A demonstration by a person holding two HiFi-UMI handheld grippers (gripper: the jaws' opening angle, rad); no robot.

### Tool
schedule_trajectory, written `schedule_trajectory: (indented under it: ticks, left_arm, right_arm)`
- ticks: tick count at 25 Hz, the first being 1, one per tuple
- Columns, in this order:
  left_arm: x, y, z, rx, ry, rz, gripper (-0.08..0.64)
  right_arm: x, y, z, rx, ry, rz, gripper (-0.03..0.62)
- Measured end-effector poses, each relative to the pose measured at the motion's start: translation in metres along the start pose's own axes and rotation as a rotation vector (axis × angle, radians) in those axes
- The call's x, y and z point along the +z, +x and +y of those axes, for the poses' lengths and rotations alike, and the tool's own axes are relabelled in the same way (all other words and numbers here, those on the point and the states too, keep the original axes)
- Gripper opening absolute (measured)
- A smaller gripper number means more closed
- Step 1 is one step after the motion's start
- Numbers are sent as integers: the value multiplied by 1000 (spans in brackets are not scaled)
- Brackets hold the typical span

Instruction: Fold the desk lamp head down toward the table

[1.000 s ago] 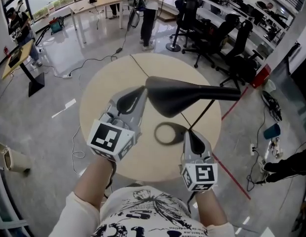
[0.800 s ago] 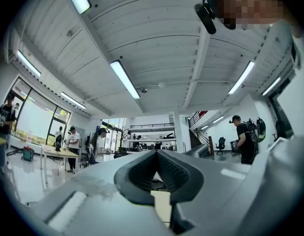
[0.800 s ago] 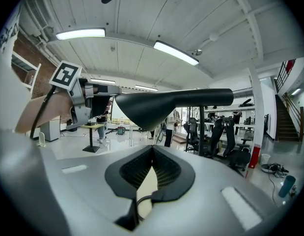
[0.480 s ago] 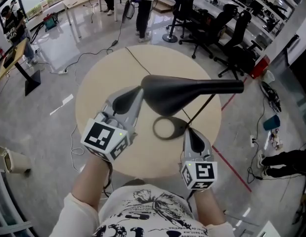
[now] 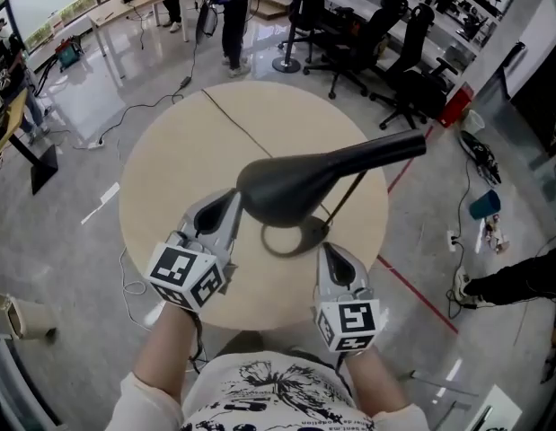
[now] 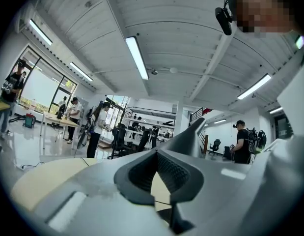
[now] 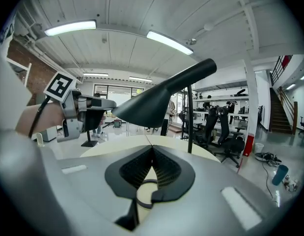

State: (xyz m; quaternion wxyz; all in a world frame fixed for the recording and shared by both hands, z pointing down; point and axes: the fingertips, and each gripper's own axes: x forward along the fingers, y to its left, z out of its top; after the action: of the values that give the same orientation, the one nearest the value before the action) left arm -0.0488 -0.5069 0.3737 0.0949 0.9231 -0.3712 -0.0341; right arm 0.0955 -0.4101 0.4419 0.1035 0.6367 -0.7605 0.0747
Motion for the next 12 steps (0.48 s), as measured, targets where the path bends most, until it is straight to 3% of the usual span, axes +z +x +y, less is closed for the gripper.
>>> schedule_trajectory:
  ticks: [12]
  left_arm:
    - [-68, 28, -16, -12, -45, 140, 5]
  right_arm:
    - [-21, -8, -19, -54, 20, 45, 9]
